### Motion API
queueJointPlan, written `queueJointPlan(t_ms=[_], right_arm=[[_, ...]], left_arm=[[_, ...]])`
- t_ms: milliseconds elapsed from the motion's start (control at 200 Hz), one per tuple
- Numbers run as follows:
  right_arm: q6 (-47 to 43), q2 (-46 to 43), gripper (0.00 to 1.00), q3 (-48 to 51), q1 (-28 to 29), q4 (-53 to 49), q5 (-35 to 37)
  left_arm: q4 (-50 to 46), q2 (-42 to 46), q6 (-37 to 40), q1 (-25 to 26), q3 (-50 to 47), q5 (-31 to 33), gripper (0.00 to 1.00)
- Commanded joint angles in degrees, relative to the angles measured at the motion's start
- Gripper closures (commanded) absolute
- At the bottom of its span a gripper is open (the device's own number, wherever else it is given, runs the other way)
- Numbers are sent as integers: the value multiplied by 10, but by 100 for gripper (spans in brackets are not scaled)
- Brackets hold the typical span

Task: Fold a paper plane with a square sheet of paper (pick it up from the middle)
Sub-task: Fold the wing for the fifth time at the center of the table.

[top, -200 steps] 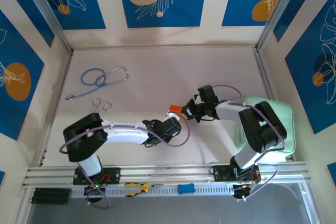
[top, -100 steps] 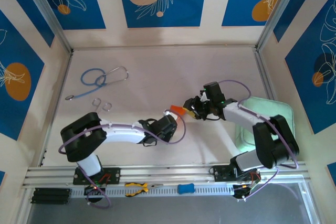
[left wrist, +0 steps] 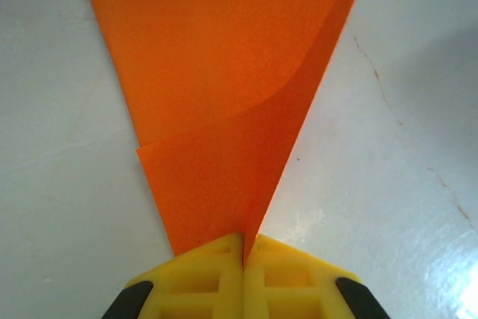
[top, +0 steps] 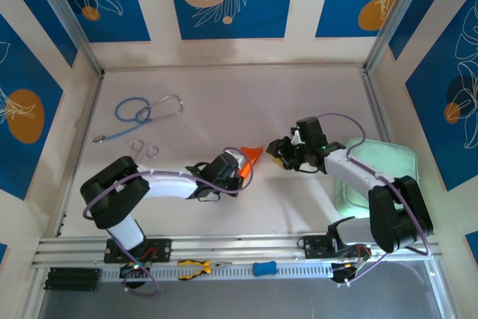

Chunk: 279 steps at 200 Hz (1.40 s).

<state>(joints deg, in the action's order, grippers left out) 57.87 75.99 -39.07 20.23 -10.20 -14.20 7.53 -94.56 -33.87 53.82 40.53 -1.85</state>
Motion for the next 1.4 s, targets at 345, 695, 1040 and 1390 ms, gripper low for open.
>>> queueJointPlan(t_ms=[345, 695, 1040, 1390], right_arm=[[-19, 53, 59, 6, 36, 49, -54], [-19, 97, 61, -10, 58, 59, -67], [-19, 112, 62, -6, 67, 64, -69], [-19, 117, 62, -1, 67, 65, -70]], left_arm=[[80, 0, -39, -43, -36, -118, 86], [90, 11, -39, -44, -38, -118, 83], [105, 20, -39, -44, -41, -121, 79], [109, 2, -40, -44, -37, -132, 87]])
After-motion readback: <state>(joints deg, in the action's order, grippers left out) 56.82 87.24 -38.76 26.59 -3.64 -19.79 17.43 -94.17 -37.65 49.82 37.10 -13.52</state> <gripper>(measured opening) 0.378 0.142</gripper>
